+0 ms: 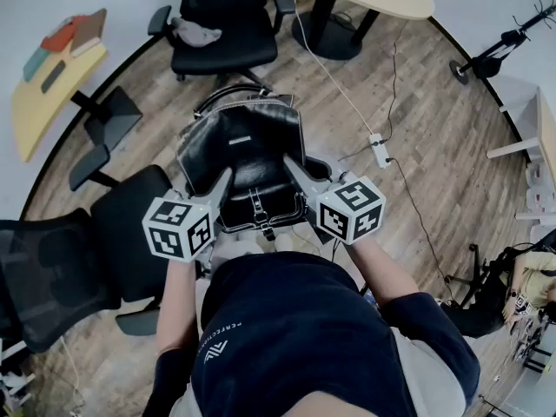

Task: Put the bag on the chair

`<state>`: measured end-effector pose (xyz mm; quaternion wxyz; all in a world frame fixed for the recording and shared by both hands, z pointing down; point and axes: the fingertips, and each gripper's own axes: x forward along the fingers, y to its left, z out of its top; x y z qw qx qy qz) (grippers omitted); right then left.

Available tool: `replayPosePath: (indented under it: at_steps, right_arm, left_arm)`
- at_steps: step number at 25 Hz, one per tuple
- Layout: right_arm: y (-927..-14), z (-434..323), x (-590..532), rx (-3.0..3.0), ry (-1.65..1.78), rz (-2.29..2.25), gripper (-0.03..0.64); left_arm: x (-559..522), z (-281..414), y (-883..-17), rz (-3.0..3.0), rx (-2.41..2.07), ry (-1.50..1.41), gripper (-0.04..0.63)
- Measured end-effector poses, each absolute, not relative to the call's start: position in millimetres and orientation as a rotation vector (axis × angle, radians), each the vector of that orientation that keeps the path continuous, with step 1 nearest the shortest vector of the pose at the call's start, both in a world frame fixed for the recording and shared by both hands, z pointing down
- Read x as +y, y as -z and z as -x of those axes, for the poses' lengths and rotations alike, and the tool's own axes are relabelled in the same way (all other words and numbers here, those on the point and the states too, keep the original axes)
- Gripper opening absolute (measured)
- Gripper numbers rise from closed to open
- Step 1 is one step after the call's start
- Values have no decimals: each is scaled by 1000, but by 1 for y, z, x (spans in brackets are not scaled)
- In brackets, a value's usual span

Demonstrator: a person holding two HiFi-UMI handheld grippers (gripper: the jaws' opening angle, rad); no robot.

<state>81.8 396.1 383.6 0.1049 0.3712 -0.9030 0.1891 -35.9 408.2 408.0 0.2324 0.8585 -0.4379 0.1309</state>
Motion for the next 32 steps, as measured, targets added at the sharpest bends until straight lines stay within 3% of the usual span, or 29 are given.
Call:
replayPosePath:
  at_steps: [22, 32]
  right_arm:
    - [-412, -9, 371, -2580, -685, -1011, 32]
    - [-426, -10, 325, -2572, -718, -986, 32]
  left_arm:
    - [385, 109, -438, -2299, -1234, -432, 89]
    - [343, 107, -449, -2261, -1257, -473, 89]
